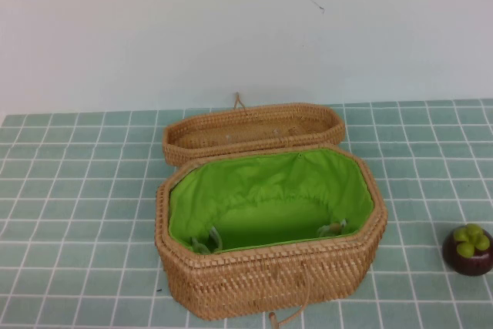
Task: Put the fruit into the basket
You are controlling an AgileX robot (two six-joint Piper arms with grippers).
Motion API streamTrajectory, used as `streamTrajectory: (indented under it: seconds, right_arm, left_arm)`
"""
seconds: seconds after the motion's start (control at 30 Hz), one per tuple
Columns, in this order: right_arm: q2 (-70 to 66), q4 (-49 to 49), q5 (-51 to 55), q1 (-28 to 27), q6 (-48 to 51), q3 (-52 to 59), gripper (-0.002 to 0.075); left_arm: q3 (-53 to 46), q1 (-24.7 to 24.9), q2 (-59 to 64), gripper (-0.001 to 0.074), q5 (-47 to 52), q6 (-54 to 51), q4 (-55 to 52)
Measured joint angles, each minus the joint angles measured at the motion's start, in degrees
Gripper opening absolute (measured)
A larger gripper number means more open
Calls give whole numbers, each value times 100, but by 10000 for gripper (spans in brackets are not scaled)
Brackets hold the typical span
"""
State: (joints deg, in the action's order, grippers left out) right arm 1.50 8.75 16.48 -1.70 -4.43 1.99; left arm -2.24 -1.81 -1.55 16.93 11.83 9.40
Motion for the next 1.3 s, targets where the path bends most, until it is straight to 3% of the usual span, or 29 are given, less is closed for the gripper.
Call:
streamTrajectory:
  seconds: [0.8,1.03,1.3]
  right_arm:
    - [0,-12,186,0,-32,0,-3]
    - [0,-486,133,0,-32,0,-3]
    - [0,-612,-876,0,-21,0,-3]
  left_arm:
    - [0,0,0,-3,0,0,0]
    - [0,0,0,-3,0,0,0]
    - [0,0,0,-3,0,0,0]
